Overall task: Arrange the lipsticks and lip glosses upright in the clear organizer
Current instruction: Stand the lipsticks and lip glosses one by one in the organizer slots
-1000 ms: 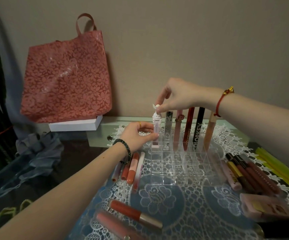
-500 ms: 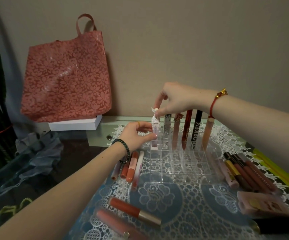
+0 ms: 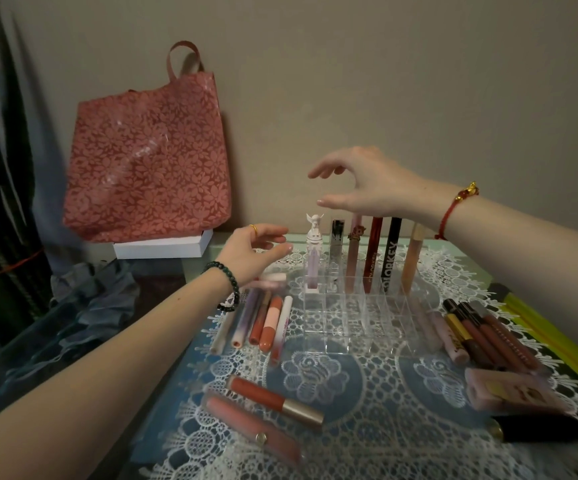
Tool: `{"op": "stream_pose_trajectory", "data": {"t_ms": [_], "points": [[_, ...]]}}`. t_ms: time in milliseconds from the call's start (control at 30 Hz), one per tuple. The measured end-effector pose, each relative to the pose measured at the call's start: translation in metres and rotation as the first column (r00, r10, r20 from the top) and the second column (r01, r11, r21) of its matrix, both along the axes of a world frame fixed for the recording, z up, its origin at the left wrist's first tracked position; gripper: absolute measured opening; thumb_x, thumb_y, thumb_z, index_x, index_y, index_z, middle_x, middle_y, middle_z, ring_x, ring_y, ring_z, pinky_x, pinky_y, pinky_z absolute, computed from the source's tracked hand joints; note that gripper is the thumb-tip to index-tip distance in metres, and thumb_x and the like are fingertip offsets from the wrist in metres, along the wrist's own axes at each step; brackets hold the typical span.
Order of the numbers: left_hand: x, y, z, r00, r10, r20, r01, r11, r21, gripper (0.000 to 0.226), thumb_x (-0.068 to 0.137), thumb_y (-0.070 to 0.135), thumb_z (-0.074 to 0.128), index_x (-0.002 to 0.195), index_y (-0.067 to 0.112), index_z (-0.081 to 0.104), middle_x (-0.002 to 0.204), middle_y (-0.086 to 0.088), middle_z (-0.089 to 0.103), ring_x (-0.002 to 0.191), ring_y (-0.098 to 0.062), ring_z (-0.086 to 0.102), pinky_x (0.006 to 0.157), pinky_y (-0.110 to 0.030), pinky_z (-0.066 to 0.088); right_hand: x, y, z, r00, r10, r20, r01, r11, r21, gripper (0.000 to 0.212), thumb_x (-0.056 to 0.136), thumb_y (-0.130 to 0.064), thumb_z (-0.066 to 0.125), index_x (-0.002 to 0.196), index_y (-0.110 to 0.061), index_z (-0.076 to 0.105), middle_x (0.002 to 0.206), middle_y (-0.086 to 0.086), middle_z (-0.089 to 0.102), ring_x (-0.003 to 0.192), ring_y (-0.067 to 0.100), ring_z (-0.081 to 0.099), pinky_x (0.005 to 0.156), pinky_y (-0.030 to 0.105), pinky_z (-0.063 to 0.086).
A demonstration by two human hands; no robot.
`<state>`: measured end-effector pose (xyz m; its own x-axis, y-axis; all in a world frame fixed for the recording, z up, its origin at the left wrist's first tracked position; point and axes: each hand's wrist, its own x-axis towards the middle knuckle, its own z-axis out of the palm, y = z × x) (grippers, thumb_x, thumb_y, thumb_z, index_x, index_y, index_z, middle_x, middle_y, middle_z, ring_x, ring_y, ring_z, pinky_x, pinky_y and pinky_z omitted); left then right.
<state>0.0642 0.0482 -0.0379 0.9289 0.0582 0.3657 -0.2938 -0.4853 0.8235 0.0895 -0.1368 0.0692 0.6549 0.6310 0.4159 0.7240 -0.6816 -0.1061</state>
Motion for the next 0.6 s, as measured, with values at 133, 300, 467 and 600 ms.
{"op": "stream_pose_trajectory", "data": {"t_ms": [133,300,467,600], "points": [[-0.013,0.005,0.003,1.0,0.01,0.024,-0.009,1.0,-0.014,0.026,0.08,0.015,0.065,0.105,0.015,0.062,0.094,0.0,0.064,0.086,-0.012,0.059,0.086,-0.023,0.047,-0.014,-0.01,-0.001,1.0,0.024,-0.015,-0.023,0.998,0.051,0.037,0.082,-0.033,0.062,0.117,-0.029,0.053,0.118,-0.004,0.055,0.097,0.011,0.056,0.088,0.025,0.043],[-0.029,0.014,0.007,0.998,0.036,0.053,-0.035,0.999,-0.024,0.024,0.081,0.016,0.064,0.105,0.015,0.061,0.096,-0.001,0.065,0.087,-0.011,0.061,0.083,-0.019,0.048,-0.03,-0.018,-0.008,0.995,0.055,0.078,-0.062,0.994,0.086,0.037,0.082,-0.029,0.062,0.118,-0.025,0.054,0.119,-0.006,0.055,0.1,-0.001,0.04,0.091,0.018,0.03],[-0.044,0.027,0.0,0.992,0.097,0.078,-0.097,0.995,-0.008,0.023,0.082,0.017,0.063,0.105,0.016,0.061,0.097,-0.001,0.065,0.085,-0.008,0.06,0.074,-0.008,0.048,-0.047,-0.014,-0.023,0.992,0.099,0.074,-0.109,0.985,0.135,0.034,0.083,-0.029,0.061,0.116,-0.026,0.055,0.113,-0.01,0.054,0.1,-0.002,0.041,0.089,0.015,0.027],[-0.056,0.038,-0.013,0.989,0.135,0.053,-0.134,0.991,-0.032,0.018,0.082,0.015,0.063,0.099,0.02,0.061,0.097,-0.002,0.065,0.091,-0.014,0.061,0.077,-0.012,0.047,-0.056,-0.008,-0.042,0.993,0.116,-0.019,-0.112,0.984,0.135,0.035,0.083,-0.032,0.059,0.118,-0.029,0.052,0.117,-0.013,0.052,0.103,-0.004,0.04,0.094,0.017,0.029]]}}
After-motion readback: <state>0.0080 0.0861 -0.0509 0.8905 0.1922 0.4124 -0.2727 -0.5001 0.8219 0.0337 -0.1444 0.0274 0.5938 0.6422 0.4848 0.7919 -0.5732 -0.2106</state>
